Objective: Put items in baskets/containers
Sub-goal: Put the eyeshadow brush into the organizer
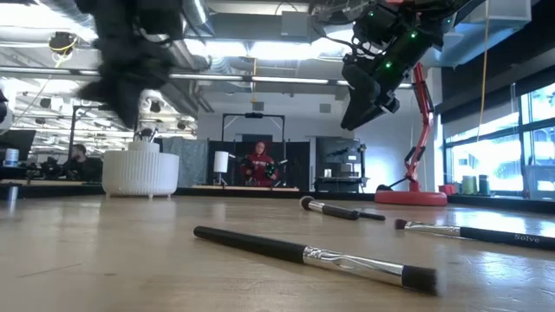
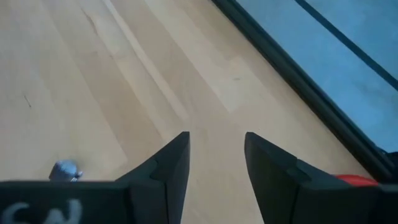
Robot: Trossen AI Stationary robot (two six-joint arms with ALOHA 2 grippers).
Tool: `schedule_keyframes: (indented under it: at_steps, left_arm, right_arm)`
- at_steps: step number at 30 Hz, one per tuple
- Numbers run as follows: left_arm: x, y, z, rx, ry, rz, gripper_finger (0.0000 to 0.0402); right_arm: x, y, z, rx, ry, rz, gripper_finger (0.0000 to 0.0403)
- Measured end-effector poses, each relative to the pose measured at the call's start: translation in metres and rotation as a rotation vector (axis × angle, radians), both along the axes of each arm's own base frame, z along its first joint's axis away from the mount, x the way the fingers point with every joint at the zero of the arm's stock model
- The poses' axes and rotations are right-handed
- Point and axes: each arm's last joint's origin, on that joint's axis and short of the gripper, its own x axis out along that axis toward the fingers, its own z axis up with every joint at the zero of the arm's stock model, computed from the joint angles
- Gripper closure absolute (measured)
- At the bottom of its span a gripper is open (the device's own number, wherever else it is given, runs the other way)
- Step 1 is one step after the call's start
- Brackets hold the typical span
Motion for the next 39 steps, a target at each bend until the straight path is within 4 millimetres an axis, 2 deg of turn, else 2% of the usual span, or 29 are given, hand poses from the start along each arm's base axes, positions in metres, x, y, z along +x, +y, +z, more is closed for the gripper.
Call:
schedule_keyframes:
  at_steps: [3,7,10,17,21,29,34,39]
  left_arm:
    - [-0.009,-0.032,-0.002,-0.075,0.156,0.046,0.0340]
    - [-0.009,-0.073,-0.002,-0.162,0.170,-0.047,0.0349]
    - [-0.009,-0.101,-0.001,-0.149,0.117,-0.249,0.0354]
    - [-0.005,-0.153,-0.013,0.102,-0.021,-0.852,0.0352]
    - [-0.001,-0.168,-0.030,0.141,0.053,-1.004,0.0333]
    - [0.011,-0.191,-0.073,-0.009,0.221,-1.291,0.0278]
    - [0.013,-0.196,-0.092,-0.059,0.294,-1.363,0.0261]
    - [0.016,-0.199,-0.099,-0.058,0.295,-1.413,0.0264]
  right_arm:
    - [0.000,0.000,-0.001,0.007,0.005,-0.003,0.0249]
    - [-0.001,0.000,-0.001,0.009,0.008,-0.004,0.0249]
    - [-0.001,0.001,-0.001,0.011,0.011,-0.004,0.0249]
    - [-0.001,0.000,-0.001,0.008,0.008,-0.003,0.0249]
    - [0.001,0.000,0.001,-0.004,-0.009,0.001,0.0249]
    - [0.001,0.000,0.001,-0.005,-0.010,0.001,0.0249]
    - [0.001,0.000,0.001,-0.003,-0.010,0.000,0.0249]
    - [0.000,0.000,0.000,0.003,-0.002,-0.003,0.0249]
